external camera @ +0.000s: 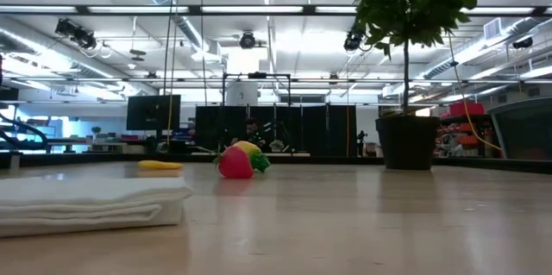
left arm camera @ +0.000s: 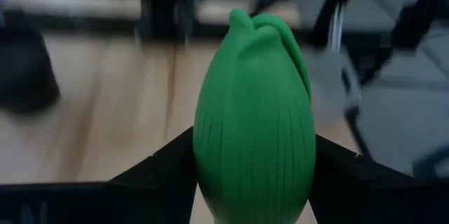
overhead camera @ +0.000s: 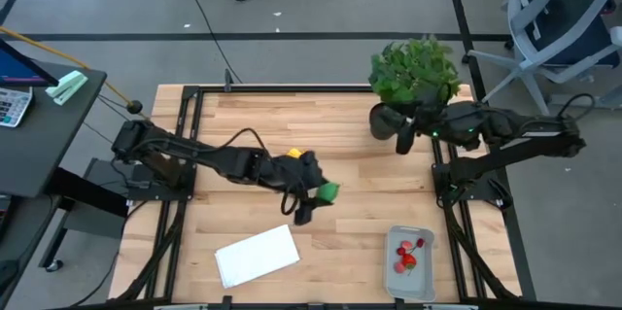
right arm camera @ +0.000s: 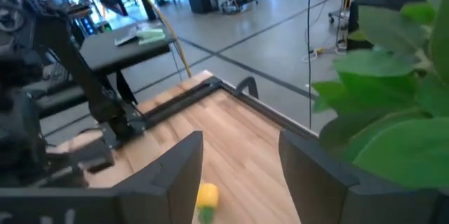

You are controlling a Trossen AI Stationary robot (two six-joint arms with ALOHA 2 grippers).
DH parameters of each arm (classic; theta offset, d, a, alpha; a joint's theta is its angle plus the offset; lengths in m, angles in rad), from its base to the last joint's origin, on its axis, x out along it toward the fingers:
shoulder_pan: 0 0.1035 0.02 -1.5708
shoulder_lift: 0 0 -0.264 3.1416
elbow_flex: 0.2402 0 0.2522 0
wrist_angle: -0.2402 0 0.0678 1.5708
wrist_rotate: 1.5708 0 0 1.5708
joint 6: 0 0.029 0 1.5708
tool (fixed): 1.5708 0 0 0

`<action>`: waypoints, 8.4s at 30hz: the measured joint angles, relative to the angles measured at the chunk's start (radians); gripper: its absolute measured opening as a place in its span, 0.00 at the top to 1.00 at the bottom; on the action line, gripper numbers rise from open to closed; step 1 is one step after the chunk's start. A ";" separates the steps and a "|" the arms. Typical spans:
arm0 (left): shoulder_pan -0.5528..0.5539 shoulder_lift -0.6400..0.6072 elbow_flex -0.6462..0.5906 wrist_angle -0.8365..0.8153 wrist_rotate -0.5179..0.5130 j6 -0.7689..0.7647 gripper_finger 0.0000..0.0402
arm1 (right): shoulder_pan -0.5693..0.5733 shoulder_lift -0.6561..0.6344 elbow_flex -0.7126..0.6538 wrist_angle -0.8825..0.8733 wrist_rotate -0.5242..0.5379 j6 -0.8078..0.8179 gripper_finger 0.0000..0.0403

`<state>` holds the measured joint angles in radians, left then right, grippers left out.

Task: Pick and placing Produce into tupperware
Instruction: Put the green corn into the gray bin, then move the gray bin to the center of the table

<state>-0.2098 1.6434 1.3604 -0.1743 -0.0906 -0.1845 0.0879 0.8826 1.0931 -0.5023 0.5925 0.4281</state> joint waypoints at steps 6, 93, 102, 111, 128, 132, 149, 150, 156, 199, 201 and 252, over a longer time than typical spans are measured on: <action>0.049 0.115 0.081 0.063 -0.002 0.023 0.47 | 0.000 0.007 0.000 -0.077 -0.018 0.007 0.51; -0.064 1.028 0.854 0.439 0.306 0.335 0.38 | 0.037 0.054 -0.005 -0.191 -0.305 0.122 0.51; -0.059 1.029 0.853 0.399 0.305 0.336 0.38 | 0.037 0.054 -0.005 -0.191 -0.305 0.122 0.51; -0.051 1.029 0.853 0.369 0.306 0.335 0.38 | 0.037 0.054 -0.005 -0.192 -0.305 0.122 0.51; -0.042 0.982 0.853 0.223 0.304 0.329 0.38 | 0.037 0.054 -0.005 -0.192 -0.305 0.123 0.51; -0.040 0.976 0.853 0.172 0.302 0.342 0.38 | 0.037 0.054 -0.005 -0.192 -0.305 0.130 0.51; -0.025 0.893 0.852 0.001 0.295 0.420 0.41 | 0.040 0.054 -0.005 -0.199 -0.305 0.157 0.51; -0.024 0.888 0.852 -0.012 0.295 0.420 0.41 | 0.040 0.054 -0.005 -0.200 -0.306 0.157 0.51; -0.013 0.871 0.850 -0.034 0.291 0.420 0.41 | 0.032 0.054 -0.005 -0.175 -0.306 0.181 0.51; 0.315 0.009 0.853 -1.006 -0.046 0.319 0.50 | 0.194 0.331 -0.005 -0.413 -0.501 0.264 0.77; 0.321 0.010 0.853 -1.029 -0.044 0.318 0.51 | 0.212 0.357 -0.005 -0.452 -0.531 0.311 0.88; 0.353 0.011 0.853 -1.107 -0.194 0.405 0.67 | 0.593 0.886 -0.005 -0.265 -0.578 0.933 1.00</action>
<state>0.1432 1.6539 2.2131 -1.2812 -0.2848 0.2203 0.6814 1.7684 1.0885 -0.7675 0.0143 1.3613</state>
